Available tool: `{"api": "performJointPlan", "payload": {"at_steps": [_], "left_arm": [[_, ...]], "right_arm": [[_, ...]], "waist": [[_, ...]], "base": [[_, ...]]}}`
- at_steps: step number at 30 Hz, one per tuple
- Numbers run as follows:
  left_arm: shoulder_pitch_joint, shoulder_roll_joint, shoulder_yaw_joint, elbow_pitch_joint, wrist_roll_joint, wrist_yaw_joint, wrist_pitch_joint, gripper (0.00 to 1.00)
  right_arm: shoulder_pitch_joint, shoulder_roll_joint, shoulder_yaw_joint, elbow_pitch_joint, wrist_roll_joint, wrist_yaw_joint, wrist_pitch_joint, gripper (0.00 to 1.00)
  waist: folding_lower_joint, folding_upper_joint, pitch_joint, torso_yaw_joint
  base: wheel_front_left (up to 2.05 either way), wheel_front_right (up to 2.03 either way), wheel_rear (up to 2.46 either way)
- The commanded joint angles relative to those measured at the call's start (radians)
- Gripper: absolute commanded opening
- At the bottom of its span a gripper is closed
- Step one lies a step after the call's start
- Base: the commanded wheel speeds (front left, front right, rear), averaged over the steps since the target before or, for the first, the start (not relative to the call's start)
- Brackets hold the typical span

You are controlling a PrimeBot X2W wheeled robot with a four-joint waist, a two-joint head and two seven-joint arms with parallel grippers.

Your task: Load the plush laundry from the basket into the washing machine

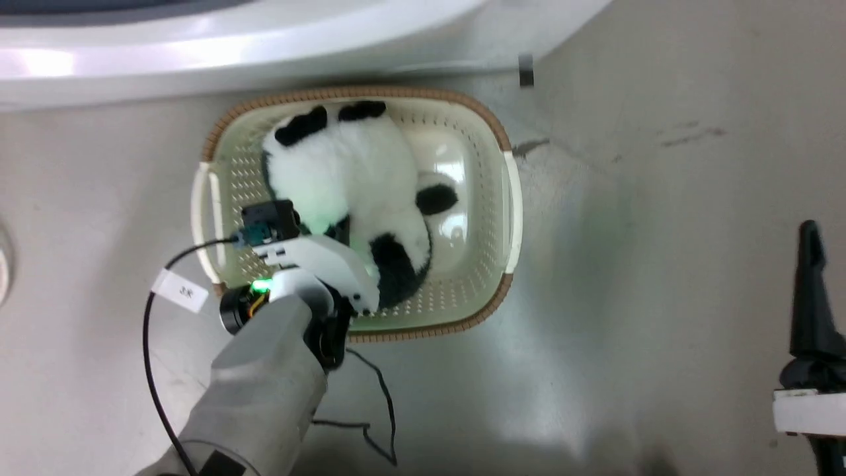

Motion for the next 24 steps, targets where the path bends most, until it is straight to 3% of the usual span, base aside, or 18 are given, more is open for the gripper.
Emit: {"api": "performJointPlan", "payload": {"at_steps": [1,11,24], "left_arm": [[0.02,0.001,-0.007,-0.009,-0.008,-0.006,-0.01,0.0],[0.121,0.004,-0.004,-0.047,0.009,-0.024,-0.014,0.0],[0.373,0.036,0.12,-0.28,0.151,-0.004,-0.014,0.0]], "right_arm": [[-0.02,-0.002,0.008,0.013,-0.006,-0.001,0.004,1.0],[-0.031,0.0,0.056,0.114,-0.008,-0.001,-0.011,1.0],[0.033,0.003,0.09,0.26,0.013,-0.001,-0.035,1.0]], "waist": [[0.0,-0.0001,-0.052,0.015],[0.0,-0.0001,-0.237,0.05],[0.0,-0.0001,-0.521,0.109]], "base": [[0.0,0.0,0.0],[0.0,0.0,0.0],[0.0,0.0,0.0]]}}
